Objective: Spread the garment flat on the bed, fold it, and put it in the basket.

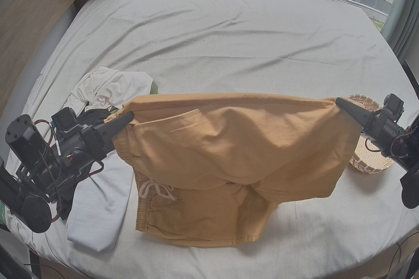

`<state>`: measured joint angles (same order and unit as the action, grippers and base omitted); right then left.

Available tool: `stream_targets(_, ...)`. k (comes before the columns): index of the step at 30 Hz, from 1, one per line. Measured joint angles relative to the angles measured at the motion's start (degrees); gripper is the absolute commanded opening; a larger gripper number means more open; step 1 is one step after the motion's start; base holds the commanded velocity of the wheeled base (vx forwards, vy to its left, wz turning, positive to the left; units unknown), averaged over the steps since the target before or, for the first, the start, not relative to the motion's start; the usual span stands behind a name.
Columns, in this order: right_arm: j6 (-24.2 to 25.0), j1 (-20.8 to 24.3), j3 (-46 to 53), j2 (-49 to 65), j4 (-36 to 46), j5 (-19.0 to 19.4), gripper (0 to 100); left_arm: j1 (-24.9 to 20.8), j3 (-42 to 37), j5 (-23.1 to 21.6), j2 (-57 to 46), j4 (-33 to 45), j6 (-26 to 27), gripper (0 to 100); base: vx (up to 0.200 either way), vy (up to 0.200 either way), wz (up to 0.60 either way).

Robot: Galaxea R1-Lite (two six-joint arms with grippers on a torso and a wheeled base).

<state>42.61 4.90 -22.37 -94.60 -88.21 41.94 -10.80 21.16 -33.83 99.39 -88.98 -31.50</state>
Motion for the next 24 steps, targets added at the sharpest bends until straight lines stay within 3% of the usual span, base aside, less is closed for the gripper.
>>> stream_targets(24,3.2,0.2,-2.0,5.3,0.0,0.3,0,0.7,0.9,-0.4,-5.8,0.0,-3.2,0,0.0,0.0,0.0)
